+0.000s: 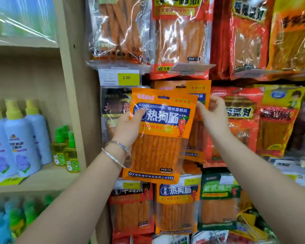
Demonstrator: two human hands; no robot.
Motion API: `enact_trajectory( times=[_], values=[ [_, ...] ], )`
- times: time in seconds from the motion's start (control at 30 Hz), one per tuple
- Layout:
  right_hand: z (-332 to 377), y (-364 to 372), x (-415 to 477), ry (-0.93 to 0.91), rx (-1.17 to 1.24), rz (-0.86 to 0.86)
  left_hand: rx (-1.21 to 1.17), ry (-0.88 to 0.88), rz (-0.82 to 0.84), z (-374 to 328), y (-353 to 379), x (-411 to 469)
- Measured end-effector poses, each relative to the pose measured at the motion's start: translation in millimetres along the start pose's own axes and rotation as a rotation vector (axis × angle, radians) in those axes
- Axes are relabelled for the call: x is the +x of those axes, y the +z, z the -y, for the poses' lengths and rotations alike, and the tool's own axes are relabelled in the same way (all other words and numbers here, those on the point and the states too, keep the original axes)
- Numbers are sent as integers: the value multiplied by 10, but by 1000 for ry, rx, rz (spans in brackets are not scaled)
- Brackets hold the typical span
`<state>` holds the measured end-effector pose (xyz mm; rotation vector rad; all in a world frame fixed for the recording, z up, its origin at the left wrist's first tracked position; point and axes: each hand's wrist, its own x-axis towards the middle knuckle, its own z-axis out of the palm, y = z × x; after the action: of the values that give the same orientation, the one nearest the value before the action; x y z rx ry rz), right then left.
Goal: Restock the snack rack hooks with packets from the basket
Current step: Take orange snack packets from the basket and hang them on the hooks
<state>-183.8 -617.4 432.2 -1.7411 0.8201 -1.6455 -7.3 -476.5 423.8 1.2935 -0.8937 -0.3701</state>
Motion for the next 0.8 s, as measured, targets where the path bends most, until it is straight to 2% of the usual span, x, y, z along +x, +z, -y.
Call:
enact_trajectory(
  times=[0.1,0.17,0.3,0.4,0.5,0.63,0.7,0.8],
  values=[
    [-23,-65,-115,-150,-40,-22,36,15,-27,10,120,-6],
    [29,-93,-187,-116,33,4,27,16,-29,17,193,-17],
    [150,-96,-225,-10,177,160,-47,21,73,-37,345,-80],
    [196,-119,-176,-5,218,110,3,192,37,-79,436,-97],
    [188,-172,-106,-48,160,84,28,383,34,-120,456,-43],
    [204,-230,2,-55,167,80,277,599,121,-266,484,21],
    [222,-228,77,-49,145,48,358,657,149,-327,532,20],
    [278,-193,167,-39,145,32,361,645,164,-372,586,27]
  ],
)
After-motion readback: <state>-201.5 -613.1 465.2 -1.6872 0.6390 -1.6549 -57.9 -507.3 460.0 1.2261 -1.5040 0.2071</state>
